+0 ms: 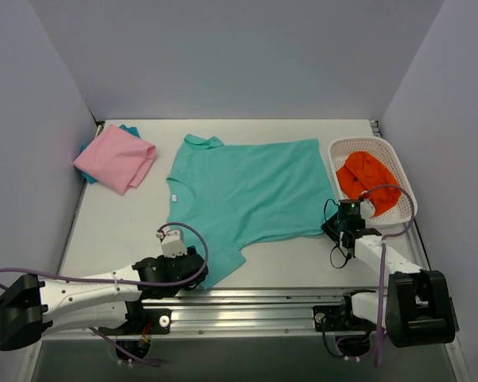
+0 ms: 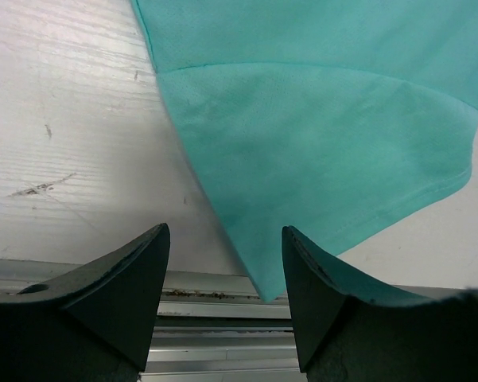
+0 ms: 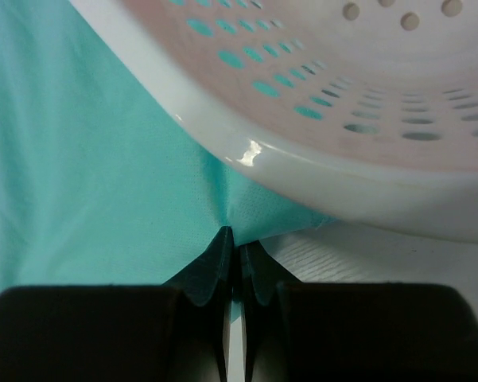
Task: Fold and stack the t-shirts
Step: Flatten the tshirt out
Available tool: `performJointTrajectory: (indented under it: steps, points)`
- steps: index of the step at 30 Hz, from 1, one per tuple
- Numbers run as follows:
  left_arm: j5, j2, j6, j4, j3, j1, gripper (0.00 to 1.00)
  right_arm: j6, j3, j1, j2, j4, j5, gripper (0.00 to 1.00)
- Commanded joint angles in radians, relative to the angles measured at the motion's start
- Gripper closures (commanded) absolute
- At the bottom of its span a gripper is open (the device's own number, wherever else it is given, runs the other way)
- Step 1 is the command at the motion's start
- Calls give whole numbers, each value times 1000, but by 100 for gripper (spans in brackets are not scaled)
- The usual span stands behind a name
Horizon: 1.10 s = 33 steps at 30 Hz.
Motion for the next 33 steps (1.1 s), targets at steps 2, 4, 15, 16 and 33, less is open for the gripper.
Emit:
performJointTrajectory:
  steps: [2, 4, 15, 16, 33]
  points:
    - [41, 61, 11, 108, 3, 4, 33, -29, -8, -17, -30, -47, 15, 100]
    - [55, 78, 20, 139, 2, 3, 33, -32, -10, -20, -23, -42, 10, 100]
    - [84, 186, 17, 248, -10, 1, 76, -43, -12, -25, -20, -33, -1, 100]
    - [87, 209, 19, 255, -9, 1, 82, -42, -13, -26, -23, -33, -1, 100]
    - [-60, -122, -53, -236, 99, 6, 98, 3, -33, -31, -242, -205, 39, 100]
